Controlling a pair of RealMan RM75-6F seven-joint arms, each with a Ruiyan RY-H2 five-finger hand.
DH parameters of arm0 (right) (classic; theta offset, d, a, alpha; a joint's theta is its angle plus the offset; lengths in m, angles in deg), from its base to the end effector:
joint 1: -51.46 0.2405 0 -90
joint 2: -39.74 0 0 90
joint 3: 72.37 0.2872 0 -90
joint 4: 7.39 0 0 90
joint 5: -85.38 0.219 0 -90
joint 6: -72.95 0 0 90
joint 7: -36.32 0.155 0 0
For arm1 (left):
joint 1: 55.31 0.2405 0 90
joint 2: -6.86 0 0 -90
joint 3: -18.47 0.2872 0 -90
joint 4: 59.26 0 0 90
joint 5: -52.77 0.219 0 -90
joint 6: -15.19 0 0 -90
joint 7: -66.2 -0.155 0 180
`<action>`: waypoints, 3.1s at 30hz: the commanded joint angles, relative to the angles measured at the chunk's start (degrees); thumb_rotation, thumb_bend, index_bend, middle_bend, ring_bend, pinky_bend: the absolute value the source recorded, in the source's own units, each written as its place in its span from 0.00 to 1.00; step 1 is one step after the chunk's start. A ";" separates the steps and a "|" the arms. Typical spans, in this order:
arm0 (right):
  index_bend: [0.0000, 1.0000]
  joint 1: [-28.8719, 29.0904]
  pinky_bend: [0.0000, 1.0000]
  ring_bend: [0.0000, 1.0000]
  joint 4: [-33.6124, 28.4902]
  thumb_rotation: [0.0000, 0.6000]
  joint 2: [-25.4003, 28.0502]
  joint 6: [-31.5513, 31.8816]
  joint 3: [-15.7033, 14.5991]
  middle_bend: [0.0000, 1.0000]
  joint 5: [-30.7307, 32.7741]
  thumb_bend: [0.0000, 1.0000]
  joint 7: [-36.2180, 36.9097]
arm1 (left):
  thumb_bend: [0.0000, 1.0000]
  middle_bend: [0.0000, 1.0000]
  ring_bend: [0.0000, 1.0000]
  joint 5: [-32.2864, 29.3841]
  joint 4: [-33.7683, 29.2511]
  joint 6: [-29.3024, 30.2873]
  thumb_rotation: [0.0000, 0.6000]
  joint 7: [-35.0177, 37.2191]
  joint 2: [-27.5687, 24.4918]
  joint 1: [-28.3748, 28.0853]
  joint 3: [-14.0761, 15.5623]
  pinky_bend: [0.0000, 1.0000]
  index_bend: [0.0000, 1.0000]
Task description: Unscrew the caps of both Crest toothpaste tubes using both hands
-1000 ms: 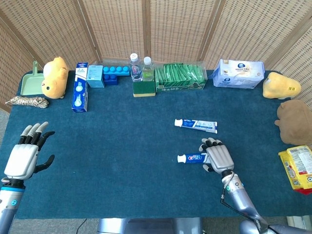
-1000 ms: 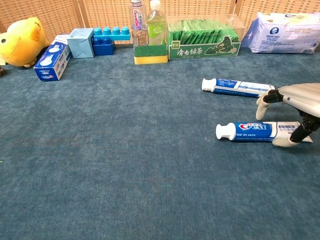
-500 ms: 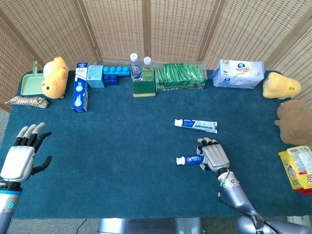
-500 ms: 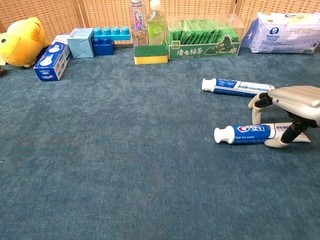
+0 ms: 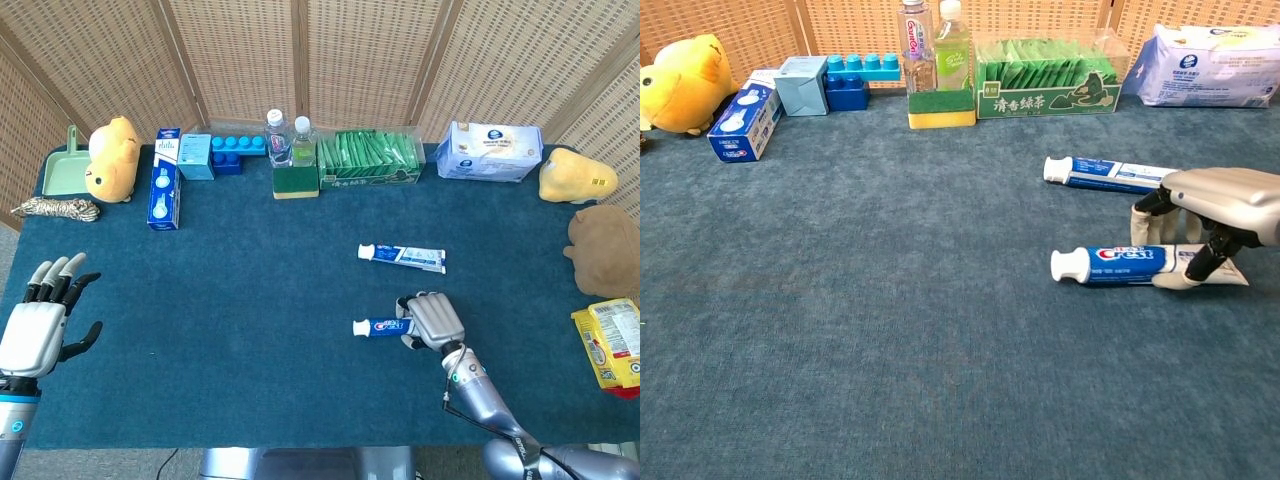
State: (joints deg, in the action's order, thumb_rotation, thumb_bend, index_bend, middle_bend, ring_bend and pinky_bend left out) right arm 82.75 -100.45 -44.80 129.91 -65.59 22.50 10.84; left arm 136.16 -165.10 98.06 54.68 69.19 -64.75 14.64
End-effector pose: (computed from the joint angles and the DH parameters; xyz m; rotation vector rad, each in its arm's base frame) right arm -0.2260 -0.3141 -0.0172 1.8261 -1.0620 0.7650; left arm -0.2837 0.2175 0.1538 -1.4391 -0.8952 -0.9392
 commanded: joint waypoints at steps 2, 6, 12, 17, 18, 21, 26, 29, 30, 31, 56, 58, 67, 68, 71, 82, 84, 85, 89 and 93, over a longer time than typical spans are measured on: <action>0.83 -0.07 0.59 0.51 0.41 1.00 1.23 -1.37 0.06 0.60 -2.74 0.45 6.08 | 0.29 0.04 0.02 0.15 -0.04 0.11 1.00 -0.04 -0.02 0.05 0.02 0.03 0.19; 0.84 -0.49 0.63 0.54 0.81 1.00 2.57 -2.14 -0.01 0.62 -5.30 0.46 12.22 | 0.29 0.04 0.02 0.33 -0.18 0.17 1.00 -0.12 0.02 0.04 0.03 0.03 0.19; 0.84 -0.99 0.65 0.57 0.19 1.00 6.29 -4.39 -0.53 0.64 -10.99 0.47 25.51 | 0.29 0.06 0.03 0.81 -0.48 -0.19 1.00 0.09 0.14 -0.35 -0.07 0.09 0.19; 0.84 -1.37 0.67 0.60 -0.41 1.00 8.86 -4.94 -0.60 0.66 -13.96 0.47 34.56 | 0.29 0.09 0.08 0.85 -0.62 -2.17 1.00 0.26 0.29 -1.48 -0.04 0.17 0.20; 0.84 -1.48 0.67 0.60 -0.62 1.00 9.45 -5.00 -0.66 0.66 -14.56 0.47 36.52 | 0.29 0.10 0.10 0.78 -0.67 -2.70 1.00 0.31 0.36 -1.80 -0.07 0.19 0.20; 0.84 -1.76 0.68 0.61 -1.40 1.00 11.19 -5.15 -0.93 0.66 -16.27 0.47 41.80 | 0.29 0.12 0.13 0.56 -0.80 -4.13 1.00 0.51 0.59 -2.68 -0.19 0.23 0.21; 0.84 -1.91 0.70 0.63 -2.04 1.00 12.70 -4.68 -1.37 0.67 -18.73 0.48 47.12 | 0.29 0.14 0.16 0.54 -0.94 -6.80 1.00 0.51 1.19 -4.42 -0.26 0.25 0.21; 0.84 -1.78 0.70 0.63 -2.51 1.00 12.95 -4.45 -1.57 0.67 -19.83 0.48 49.53 | 0.29 0.15 0.16 0.62 -1.05 -8.71 1.00 1.01 1.57 -5.80 -0.44 0.25 0.22; 0.84 -1.68 0.70 0.63 -2.66 1.00 12.95 -4.43 -1.64 0.67 -20.16 0.48 50.10 | 0.29 0.14 0.16 0.61 -1.04 -9.37 1.00 1.32 1.69 -6.30 -0.57 0.25 0.22; 0.84 -1.55 0.70 0.63 -2.74 1.00 12.96 -4.45 -1.71 0.67 -20.44 0.48 50.42 | 0.29 0.14 0.16 0.60 -1.06 -10.23 1.00 1.69 1.85 -6.93 -0.71 0.24 0.22; 0.84 2.07 0.71 0.63 -7.00 1.00 10.43 -7.27 -0.22 0.67 -16.65 0.49 49.86 | 0.27 0.08 0.10 -8.69 -0.07 -40.93 0.98 12.82 8.47 -30.55 -7.67 0.25 0.26; 0.84 2.30 0.71 0.64 -7.32 1.00 10.38 -7.55 -0.16 0.67 -16.32 0.49 49.75 | 0.27 0.08 0.09 -9.10 0.36 -41.53 0.98 12.20 9.57 -31.80 -7.80 0.25 0.26; 0.84 3.29 0.71 0.64 -8.60 1.00 9.81 -8.56 -0.03 0.67 -15.62 0.50 49.36 | 0.27 0.08 0.07 -10.87 2.53 -42.22 0.97 9.89 13.84 -35.77 -8.10 0.24 0.28; 0.84 3.38 0.71 0.64 -8.75 1.00 9.76 -8.63 -0.02 0.67 -15.54 0.50 49.33 | 0.27 0.08 0.07 -11.08 2.72 -42.08 0.97 9.55 14.24 -36.06 -8.06 0.24 0.28; 0.84 3.59 0.71 0.64 -9.27 1.00 9.61 -8.76 -0.02 0.67 -15.55 0.50 49.32 | 0.27 0.08 0.07 -11.33 3.47 -41.19 0.97 8.34 15.88 -36.81 -8.01 0.24 0.28; 0.84 4.62 0.71 0.64 -9.72 1.00 8.61 -9.58 -0.11 0.67 -15.09 0.50 48.23 | 0.27 0.06 0.05 -13.38 4.93 -40.97 0.97 6.25 19.40 -39.25 -7.13 0.23 0.27; 0.84 4.90 0.71 0.64 -9.64 1.00 8.34 -9.84 0.00 0.67 -14.79 0.50 48.03 | 0.27 0.06 0.05 -13.39 4.79 -41.00 0.97 6.21 19.44 -39.52 -6.91 0.23 0.27; 0.84 5.01 0.71 0.64 -9.63 1.00 8.25 -9.91 0.04 0.67 -14.68 0.50 47.91 | 0.27 0.06 0.05 -13.32 4.75 -40.85 0.97 6.14 19.48 -39.60 -6.82 0.23 0.27; 0.84 5.34 0.71 0.64 -9.80 1.00 7.92 -10.05 0.26 0.67 -14.17 0.50 47.54 | 0.27 0.06 0.05 -13.30 4.72 -40.48 0.97 6.16 19.70 -39.85 -6.48 0.22 0.27; 0.84 5.62 0.71 0.64 -9.80 1.00 7.72 -10.20 0.45 0.67 -13.53 0.50 47.24 | 0.27 0.06 0.05 -13.23 4.68 -40.36 0.97 5.99 19.77 -40.15 -5.94 0.22 0.27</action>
State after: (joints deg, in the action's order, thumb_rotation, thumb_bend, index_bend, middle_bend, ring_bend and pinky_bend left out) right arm 88.34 -110.25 -37.05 119.73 -65.16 8.92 58.11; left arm 122.93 -160.41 57.69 60.68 88.95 -104.87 8.67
